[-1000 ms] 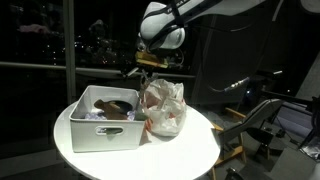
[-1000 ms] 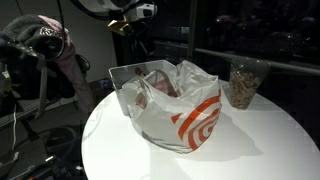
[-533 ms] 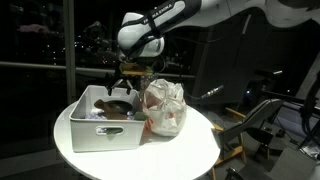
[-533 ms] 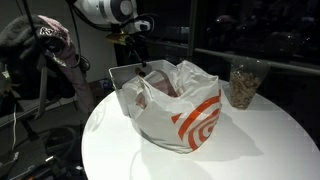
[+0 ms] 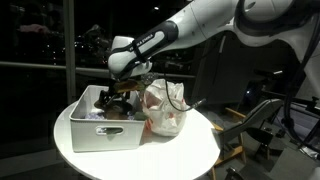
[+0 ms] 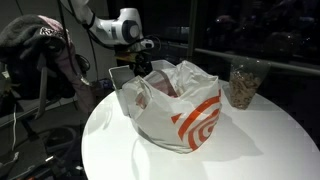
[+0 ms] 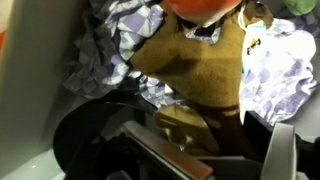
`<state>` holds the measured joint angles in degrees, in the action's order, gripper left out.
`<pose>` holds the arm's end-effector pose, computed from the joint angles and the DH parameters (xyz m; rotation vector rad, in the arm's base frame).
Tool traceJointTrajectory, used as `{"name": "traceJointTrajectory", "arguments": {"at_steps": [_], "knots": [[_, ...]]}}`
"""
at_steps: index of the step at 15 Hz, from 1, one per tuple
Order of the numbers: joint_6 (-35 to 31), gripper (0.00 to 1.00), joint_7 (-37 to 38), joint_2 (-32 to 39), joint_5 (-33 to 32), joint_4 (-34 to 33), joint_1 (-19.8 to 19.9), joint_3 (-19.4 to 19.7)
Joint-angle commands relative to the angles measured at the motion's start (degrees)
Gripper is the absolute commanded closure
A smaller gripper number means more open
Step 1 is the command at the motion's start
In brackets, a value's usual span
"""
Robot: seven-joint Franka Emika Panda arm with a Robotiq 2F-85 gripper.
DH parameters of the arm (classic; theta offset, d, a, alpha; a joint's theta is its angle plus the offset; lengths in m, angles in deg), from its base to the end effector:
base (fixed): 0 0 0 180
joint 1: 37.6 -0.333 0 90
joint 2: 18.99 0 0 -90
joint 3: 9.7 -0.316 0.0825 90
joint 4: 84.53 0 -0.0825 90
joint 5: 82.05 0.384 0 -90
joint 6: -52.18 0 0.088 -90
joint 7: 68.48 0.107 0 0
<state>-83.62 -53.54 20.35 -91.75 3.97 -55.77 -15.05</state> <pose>0.6654 0.2755 0.2626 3.0921 0.3689 0.2463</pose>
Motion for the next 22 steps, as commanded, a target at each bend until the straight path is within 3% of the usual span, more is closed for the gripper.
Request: {"name": "traceJointTrajectory", "arguments": {"at_steps": [1,2,3,8,12,14,22], "knots": [[0.6,0.00,-2.1,4.8,-0.3,-5.8,-1.0,1.1],[0.7,0.25,-1.9,5.5,-0.7,-6.5,-1.3,1.5],[0.8,0.26,-1.7,6.1,-0.7,-7.2,-1.5,1.9],[4.5,0.65,-1.5,6.0,2.0,-8.8,-0.5,1.0],[5.2,0.95,-1.3,1.8,5.5,-7.3,0.9,0.1],[4.5,0.99,-2.0,-2.3,8.9,-4.8,2.7,-1.1],[1.5,0.96,-9.8,-21.8,28.4,8.2,12.9,-5.8]]}}
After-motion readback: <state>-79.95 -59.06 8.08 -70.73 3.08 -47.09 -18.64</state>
